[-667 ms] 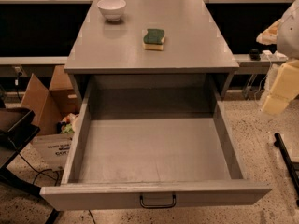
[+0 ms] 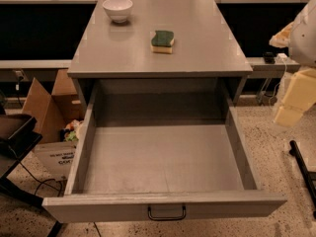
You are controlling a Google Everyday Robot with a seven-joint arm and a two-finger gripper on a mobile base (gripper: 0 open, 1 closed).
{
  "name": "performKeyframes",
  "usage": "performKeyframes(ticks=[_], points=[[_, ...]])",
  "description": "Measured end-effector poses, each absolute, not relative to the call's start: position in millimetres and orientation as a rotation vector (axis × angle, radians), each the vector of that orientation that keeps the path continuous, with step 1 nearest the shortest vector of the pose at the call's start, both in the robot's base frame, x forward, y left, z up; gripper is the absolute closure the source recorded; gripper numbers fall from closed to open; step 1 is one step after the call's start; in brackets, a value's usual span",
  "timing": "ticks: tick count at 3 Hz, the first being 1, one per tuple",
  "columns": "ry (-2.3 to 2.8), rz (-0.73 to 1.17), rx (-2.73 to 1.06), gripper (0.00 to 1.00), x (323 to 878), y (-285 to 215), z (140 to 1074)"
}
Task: Close top drawer
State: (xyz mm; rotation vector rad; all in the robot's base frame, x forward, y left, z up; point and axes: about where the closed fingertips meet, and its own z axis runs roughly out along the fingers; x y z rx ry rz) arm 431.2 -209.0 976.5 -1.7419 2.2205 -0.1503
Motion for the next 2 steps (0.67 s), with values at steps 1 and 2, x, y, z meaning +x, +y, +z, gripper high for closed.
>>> performKeyframes(ticks=[1,2], points=[[2.175,-0.174,-1.757,0.18,403,-191,963],[2.171,-0.160,-1.732,0.42,361,-189,929]])
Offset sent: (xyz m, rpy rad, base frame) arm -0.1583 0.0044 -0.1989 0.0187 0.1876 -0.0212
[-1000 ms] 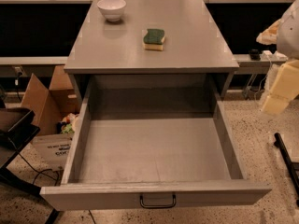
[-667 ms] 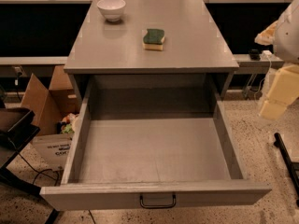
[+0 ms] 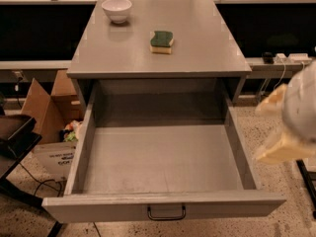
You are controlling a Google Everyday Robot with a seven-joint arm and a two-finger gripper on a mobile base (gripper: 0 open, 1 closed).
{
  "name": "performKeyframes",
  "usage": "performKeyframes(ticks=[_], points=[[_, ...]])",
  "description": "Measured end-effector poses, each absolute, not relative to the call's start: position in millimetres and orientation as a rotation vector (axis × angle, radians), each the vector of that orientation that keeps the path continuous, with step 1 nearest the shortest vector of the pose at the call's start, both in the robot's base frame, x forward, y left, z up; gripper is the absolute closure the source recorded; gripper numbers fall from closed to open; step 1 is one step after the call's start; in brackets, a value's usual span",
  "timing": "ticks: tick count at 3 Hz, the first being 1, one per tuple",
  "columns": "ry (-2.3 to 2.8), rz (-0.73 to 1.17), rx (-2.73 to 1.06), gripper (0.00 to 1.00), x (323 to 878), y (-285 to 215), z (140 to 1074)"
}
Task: Close top drawer
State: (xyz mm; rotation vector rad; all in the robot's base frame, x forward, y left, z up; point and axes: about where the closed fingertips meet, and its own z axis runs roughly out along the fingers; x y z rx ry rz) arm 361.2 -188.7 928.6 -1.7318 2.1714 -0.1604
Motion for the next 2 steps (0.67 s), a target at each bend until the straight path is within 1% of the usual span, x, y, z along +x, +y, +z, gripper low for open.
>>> performKeyframes(ticks=[1,2], points=[[2.222,-0.104,-1.715,0.73,306,-198,860],[2.320,0.002,-1.669,0.96,262,-211,792]])
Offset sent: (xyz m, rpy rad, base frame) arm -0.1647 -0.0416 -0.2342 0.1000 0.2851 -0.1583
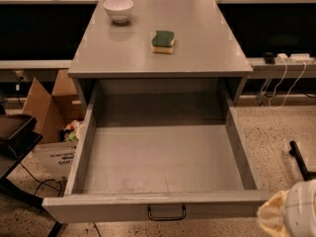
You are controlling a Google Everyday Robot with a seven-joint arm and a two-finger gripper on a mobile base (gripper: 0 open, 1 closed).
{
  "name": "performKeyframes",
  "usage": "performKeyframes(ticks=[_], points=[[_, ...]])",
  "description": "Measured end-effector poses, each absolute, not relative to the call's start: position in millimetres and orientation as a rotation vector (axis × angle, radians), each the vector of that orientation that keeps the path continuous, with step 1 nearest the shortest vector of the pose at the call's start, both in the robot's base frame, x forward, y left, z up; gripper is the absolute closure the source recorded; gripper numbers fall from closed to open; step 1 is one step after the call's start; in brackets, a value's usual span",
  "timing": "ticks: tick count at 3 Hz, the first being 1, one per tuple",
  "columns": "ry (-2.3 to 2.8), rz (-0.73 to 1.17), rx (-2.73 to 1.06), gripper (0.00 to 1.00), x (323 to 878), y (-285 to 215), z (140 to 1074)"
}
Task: Close top drawer
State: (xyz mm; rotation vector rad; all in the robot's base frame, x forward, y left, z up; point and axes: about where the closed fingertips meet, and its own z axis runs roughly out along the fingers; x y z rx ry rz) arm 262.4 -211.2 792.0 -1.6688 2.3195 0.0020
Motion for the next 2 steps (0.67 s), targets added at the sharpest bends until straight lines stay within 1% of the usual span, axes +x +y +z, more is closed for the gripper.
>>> performKeyframes(ticks=[1,2], points=[[2.367,0.163,-1.627,1.00,230.8,-208.0,715.9],[2.367,0.158,-1.634,1.00,231.4,-208.0,718.4]])
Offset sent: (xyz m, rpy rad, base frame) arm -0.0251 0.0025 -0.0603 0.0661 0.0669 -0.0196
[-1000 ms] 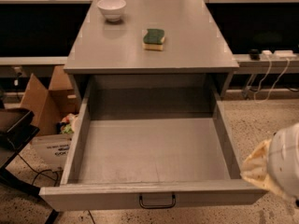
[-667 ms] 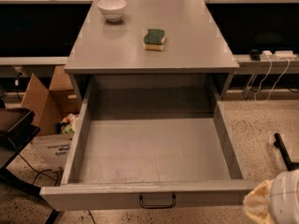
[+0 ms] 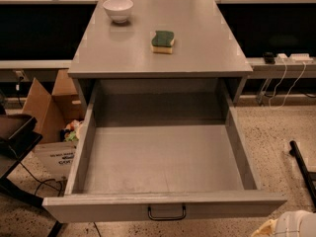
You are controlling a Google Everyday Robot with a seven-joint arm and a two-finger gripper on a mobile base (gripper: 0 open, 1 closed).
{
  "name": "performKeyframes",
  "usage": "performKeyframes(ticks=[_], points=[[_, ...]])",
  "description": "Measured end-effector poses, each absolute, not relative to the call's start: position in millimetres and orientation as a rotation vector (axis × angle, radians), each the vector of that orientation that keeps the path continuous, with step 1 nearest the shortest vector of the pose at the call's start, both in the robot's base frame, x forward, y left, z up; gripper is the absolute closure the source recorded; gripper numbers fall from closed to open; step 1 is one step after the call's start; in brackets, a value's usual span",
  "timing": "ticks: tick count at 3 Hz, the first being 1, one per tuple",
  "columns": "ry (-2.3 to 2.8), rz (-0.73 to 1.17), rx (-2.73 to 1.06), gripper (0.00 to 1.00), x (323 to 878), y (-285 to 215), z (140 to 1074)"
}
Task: Close top drawer
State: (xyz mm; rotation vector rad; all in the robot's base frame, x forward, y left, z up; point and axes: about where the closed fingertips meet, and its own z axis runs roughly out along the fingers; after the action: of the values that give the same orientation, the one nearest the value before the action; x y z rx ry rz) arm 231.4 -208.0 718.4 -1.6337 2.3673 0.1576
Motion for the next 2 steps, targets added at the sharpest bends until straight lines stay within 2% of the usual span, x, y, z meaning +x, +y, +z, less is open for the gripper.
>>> performKeyframes(ticks=[2], points=[[2.206,0.315,-1.638,1.00,208,-148,656]])
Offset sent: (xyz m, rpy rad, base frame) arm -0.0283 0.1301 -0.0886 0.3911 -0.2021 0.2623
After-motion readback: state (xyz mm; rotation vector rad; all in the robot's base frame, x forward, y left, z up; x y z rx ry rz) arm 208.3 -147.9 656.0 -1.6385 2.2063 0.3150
